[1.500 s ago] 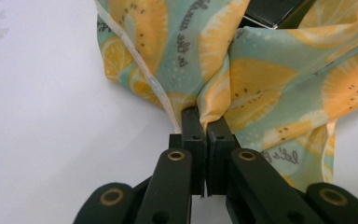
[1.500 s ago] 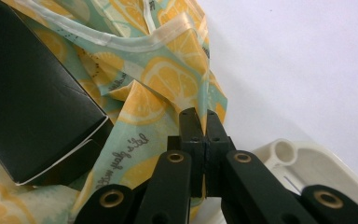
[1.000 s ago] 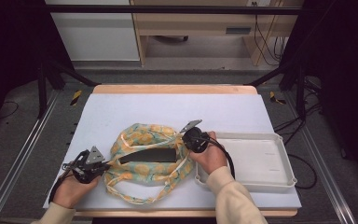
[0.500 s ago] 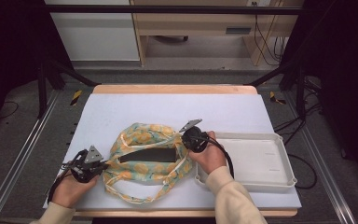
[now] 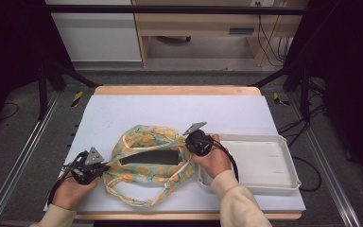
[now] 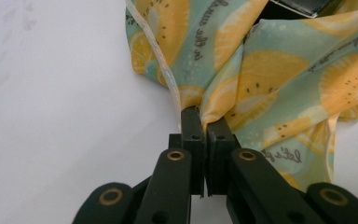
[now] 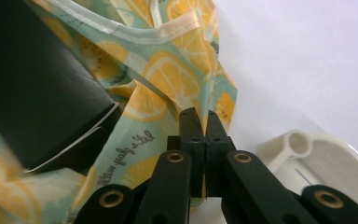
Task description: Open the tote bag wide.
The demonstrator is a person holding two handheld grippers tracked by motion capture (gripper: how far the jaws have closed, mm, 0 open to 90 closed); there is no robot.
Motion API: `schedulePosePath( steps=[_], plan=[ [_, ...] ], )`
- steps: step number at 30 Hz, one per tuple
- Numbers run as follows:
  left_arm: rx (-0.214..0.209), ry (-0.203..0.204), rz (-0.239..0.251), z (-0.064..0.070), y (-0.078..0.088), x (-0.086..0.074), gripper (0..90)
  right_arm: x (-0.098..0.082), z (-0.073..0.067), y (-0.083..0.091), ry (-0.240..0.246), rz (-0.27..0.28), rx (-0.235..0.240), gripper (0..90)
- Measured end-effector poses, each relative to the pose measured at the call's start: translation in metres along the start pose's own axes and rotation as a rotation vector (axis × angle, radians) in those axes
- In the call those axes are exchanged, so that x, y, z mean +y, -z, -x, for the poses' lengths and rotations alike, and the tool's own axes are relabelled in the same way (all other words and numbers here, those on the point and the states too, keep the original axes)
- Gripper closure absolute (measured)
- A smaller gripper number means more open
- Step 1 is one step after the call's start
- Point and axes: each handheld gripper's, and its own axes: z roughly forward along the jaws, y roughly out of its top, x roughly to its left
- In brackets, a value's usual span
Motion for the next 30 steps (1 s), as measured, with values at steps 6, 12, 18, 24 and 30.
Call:
schedulePosePath(
  steps=[6, 12, 18, 24, 30],
  plan=[
    [-0.014, 0.036, 0.083, 0.000, 0.013, -0.001, 64.4, -0.004, -0.003, 0.024, -0.007, 0.095, -0.013, 56.8],
    [-0.055, 0.044, 0.165, 0.001, 0.033, 0.001, 45.1, -0.012, -0.009, 0.055, 0.025, 0.173, 0.019, 46.5],
    [-0.059, 0.027, 0.224, 0.000, 0.053, 0.020, 38.6, -0.017, -0.028, 0.059, 0.105, 0.184, 0.115, 46.5],
    [-0.056, -0.003, 0.190, -0.006, 0.038, 0.046, 36.4, -0.015, -0.052, 0.049, 0.208, 0.152, 0.171, 54.2],
    [-0.046, -0.029, 0.183, -0.009, 0.021, 0.065, 36.5, -0.014, -0.062, 0.036, 0.269, 0.123, 0.201, 58.3]
  ],
)
